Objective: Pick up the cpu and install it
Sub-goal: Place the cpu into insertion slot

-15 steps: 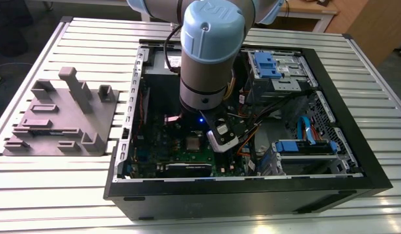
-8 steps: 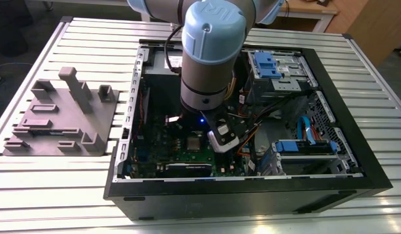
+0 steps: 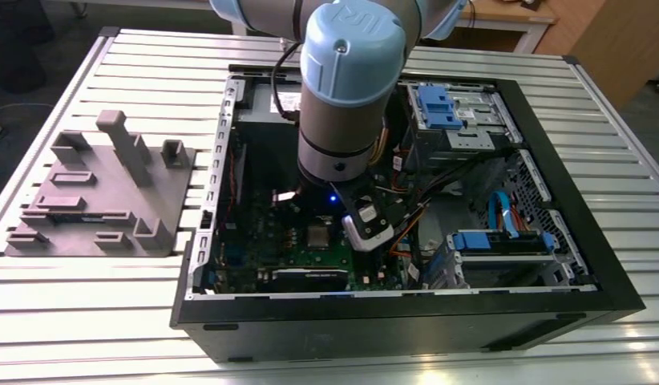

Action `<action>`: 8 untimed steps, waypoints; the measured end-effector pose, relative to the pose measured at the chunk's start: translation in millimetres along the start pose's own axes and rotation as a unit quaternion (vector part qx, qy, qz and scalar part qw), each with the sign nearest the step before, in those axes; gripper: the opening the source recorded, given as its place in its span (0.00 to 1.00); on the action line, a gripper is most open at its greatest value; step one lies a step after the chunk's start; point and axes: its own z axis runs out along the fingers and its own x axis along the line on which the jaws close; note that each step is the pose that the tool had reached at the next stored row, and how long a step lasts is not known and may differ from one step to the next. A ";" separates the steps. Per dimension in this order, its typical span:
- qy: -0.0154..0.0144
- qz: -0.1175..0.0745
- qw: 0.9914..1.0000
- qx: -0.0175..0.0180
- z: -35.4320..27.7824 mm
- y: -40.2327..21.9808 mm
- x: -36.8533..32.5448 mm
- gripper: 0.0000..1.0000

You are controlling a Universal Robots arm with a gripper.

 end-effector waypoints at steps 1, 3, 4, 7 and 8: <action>0.000 0.000 1.000 0.000 0.1 0.0 0.0 0.46; 0.000 0.000 1.000 0.000 0.2 0.1 0.0 0.47; 0.000 0.000 1.000 -0.001 0.4 0.1 -0.1 0.53; 0.000 0.000 1.000 0.000 -0.7 0.0 0.0 0.53; 0.000 0.000 1.000 0.000 -1.6 0.0 0.0 0.53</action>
